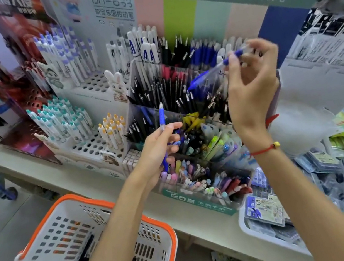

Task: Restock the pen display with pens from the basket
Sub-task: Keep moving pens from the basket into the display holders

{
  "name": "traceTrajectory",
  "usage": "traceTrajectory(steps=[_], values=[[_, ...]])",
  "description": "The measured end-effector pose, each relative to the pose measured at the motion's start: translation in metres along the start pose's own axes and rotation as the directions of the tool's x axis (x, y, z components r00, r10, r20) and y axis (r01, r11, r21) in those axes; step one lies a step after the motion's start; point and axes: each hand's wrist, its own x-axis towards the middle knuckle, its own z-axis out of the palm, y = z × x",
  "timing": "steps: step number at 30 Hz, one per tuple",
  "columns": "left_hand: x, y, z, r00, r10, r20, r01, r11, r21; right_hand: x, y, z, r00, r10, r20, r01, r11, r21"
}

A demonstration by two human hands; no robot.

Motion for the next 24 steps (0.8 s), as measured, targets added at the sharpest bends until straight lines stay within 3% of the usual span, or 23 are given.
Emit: traceTrajectory(steps=[3,8,13,19,24], values=[[0.003,0.002,0.003,0.999,0.021,0.037,-0.021,1.000,0.000,0.022,0.002,0.009,0.987,-0.161,-0.003,0.159,0.979,-0.124],[0.004,0.011,0.008,0.995,0.021,0.093,-0.019,0.999,-0.029,0.047,-0.003,0.023,0.965,-0.250,0.077,0.260,0.941,-0.215],[0.004,0.018,0.004,0.993,0.010,0.119,0.009,0.987,-0.159,0.070,-0.010,0.023,0.964,-0.160,0.211,0.228,0.907,-0.354],[0.004,0.017,-0.004,0.995,-0.001,0.104,0.014,0.992,-0.124,0.084,-0.011,0.018,0.972,-0.125,0.199,0.192,0.910,-0.367],[0.005,0.016,-0.004,0.994,-0.005,0.111,0.017,0.994,-0.112,0.088,-0.009,0.021,0.945,-0.093,0.315,0.214,0.902,-0.375]])
